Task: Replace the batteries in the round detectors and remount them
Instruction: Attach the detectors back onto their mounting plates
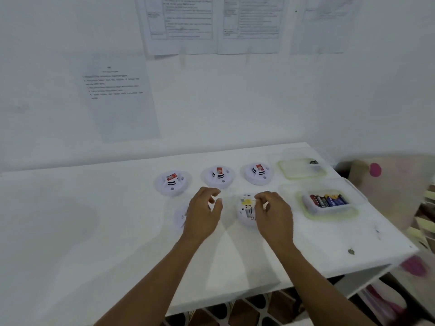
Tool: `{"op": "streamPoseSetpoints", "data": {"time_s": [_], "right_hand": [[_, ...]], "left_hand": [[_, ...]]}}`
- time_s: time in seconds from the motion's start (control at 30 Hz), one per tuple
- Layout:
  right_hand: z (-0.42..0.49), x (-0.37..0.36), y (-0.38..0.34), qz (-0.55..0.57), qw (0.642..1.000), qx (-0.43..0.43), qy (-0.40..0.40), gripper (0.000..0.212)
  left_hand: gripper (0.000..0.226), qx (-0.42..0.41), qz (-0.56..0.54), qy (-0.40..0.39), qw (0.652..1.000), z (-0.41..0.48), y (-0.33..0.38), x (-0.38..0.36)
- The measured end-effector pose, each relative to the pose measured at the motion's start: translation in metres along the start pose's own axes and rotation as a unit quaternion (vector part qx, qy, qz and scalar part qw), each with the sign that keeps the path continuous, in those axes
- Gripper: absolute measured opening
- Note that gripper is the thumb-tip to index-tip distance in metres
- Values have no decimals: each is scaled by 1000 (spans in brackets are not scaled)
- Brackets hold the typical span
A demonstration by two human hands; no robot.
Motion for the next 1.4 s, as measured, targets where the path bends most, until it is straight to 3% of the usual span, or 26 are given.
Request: {"op": "streamPoseSetpoints", "data": {"time_s": [0.13,0.23,0.33,0.5,0.57,0.6,0.67,0.73,0.9,1.0,1.07,1.27,1.37,1.4], "right_hand": [[13,-4,36,-119,990,-4,-70,21],[18,-16,51,-116,984,-13,-138,31],[25,-24,57,-82,983,-7,-162,31],[47,-8,55,4,993,-4,-115,25],[62,1,51,30,994,2,-102,26],[69,4,50,37,994,9,-100,29],[82,10,53,43,994,20,-101,34],[96,19,61,46,993,29,-103,33],[150,49,87,83,989,58,-104,15],[209,62,122,40,992,42,-111,12],[246,58,150,-6,984,14,-178,11],[293,20,193,-220,917,47,-328,11],[293,-7,204,-308,881,73,-352,2],[292,-12,205,-329,874,75,-350,14]], "left_hand": [[29,54,61,-52,995,-6,-12,-55],[21,98,61,-41,993,-8,-18,-74],[15,145,-29,-8,989,-5,-25,-82],[23,186,-219,49,956,9,-17,-90],[17,213,-341,76,913,18,-11,-105],[18,233,-417,83,875,24,-11,-117],[42,287,-539,78,788,33,-10,-145],[55,321,-607,60,724,41,-3,-168],[55,340,-682,22,648,62,19,-206],[54,328,-692,37,642,78,24,-218],[55,328,-693,44,640,87,21,-224],[55,331,-693,41,639,100,20,-242],[53,334,-696,46,634,103,23,-247],[53,337,-694,45,635,104,22,-249]]}}
Point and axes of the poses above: each hand's wrist, its own z-axis towards the middle knuckle, its own x-axis out of the back of the hand, y = z × x, the point moved 9 cm from there along z, towards the middle knuckle, and after that the axes turned 15 degrees about -z, right-handed, at the moved point
